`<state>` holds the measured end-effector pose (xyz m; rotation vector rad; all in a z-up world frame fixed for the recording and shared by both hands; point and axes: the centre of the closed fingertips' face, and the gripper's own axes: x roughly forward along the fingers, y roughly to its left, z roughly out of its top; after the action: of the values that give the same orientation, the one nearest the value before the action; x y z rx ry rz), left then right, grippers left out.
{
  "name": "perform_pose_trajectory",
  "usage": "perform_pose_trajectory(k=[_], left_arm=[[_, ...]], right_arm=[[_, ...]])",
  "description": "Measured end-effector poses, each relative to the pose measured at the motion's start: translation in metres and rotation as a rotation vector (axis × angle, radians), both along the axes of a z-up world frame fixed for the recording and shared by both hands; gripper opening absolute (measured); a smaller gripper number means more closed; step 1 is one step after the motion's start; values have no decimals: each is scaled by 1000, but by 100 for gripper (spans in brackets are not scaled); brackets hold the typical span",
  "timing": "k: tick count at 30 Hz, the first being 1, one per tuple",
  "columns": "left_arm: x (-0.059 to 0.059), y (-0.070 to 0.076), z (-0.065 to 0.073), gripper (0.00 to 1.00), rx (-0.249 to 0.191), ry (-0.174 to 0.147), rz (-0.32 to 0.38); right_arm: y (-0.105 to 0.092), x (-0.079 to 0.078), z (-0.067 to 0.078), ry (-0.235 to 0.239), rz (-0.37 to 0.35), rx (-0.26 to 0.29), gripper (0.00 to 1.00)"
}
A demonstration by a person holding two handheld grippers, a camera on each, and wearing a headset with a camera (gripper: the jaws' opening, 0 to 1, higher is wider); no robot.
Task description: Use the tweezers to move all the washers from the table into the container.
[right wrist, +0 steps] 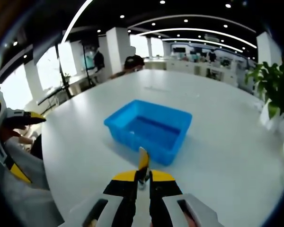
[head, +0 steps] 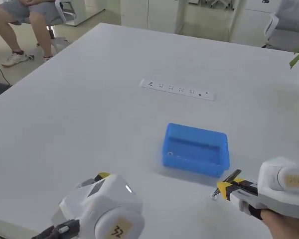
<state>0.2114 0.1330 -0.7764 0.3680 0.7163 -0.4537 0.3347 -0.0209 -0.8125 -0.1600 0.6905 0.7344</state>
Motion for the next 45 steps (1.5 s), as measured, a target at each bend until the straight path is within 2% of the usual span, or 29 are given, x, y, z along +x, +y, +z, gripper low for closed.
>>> perform_pose_trajectory(k=[5, 14, 21, 26, 29, 38, 45], left_arm=[[1, -1, 0, 99, -1, -2, -5], [1, -3, 0, 99, -1, 1, -12], [2, -4, 0, 99, -1, -1, -15], [1, -3, 1, 99, 0, -3, -15], [2, -1, 1, 99, 2, -6, -12], [2, -2, 2, 99, -3, -11, -14], [2, -2, 3, 99, -8, -14, -17]], right_arm=[[0, 0, -3, 12, -2, -2, 5], [0, 6, -6, 12, -5, 0, 4], [-1, 5, -5, -1, -9, -10, 3], [-1, 5, -6, 8, -11, -13, 3], [2, 4, 0, 3, -15, 4, 3], [14, 7, 33, -38, -6, 57, 3], [20, 11, 51, -59, -11, 92, 4]])
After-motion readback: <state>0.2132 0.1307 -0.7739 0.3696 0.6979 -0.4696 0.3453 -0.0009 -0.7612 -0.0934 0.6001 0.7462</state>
